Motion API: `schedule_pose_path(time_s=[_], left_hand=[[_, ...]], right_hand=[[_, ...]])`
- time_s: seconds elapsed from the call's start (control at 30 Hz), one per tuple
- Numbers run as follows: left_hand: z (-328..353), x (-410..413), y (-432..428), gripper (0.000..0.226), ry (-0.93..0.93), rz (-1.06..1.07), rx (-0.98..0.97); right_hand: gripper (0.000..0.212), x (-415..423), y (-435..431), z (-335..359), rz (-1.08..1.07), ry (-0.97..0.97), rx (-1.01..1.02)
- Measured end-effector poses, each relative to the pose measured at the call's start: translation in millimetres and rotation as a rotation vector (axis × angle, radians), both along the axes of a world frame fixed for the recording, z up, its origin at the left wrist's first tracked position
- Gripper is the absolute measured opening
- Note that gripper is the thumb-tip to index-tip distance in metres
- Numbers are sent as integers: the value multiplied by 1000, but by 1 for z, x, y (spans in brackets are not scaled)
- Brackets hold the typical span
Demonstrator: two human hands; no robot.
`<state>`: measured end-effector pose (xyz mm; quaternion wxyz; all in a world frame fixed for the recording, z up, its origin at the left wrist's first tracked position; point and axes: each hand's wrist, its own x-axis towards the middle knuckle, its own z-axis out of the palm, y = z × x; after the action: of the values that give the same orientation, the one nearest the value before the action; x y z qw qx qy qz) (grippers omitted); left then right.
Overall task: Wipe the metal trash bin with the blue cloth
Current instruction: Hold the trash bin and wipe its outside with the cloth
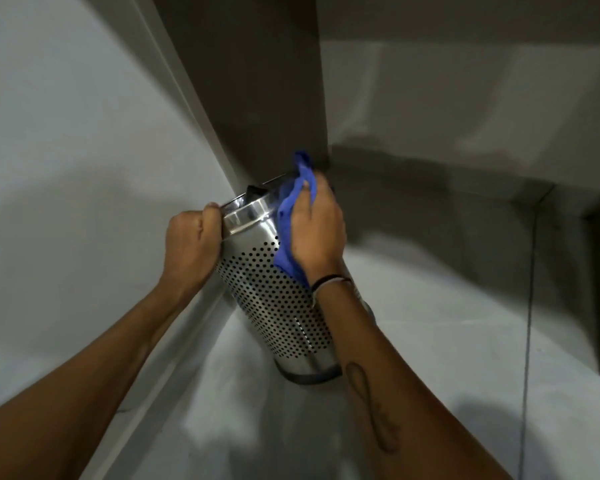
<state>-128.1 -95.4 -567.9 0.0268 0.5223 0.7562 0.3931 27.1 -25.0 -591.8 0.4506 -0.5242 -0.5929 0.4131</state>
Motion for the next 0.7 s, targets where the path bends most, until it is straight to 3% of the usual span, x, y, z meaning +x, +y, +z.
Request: schedule_pose_path(time_s=[0.1,0.17,0.3,0.43,0.53,0.63,0.7], left_hand=[[-1,-6,-4,43,15,21,4],[-3,-6,-4,41,6,22,0],[-6,-4,-1,46,-8,34,29],[-12,-5,-1,46,-29,47,54],[-12,-5,-2,44,-41,45,73],[-13,-4,-3,44,-47,24,72],[-11,-4,-4,45,-49,15,66]], right_hand=[[61,-22,-41,-1,-84,-247,387],[64,-27,-57,-11,-42,-289,462],[60,-4,-48,-45,-215,-58,221],[69,18,-65,-70,-241,-69,-21],[63,-3,-52,-47,-298,-89,97],[59,-18,-50,-29,-202,-154,289],[59,-5,-59,-46,-154,-131,277]])
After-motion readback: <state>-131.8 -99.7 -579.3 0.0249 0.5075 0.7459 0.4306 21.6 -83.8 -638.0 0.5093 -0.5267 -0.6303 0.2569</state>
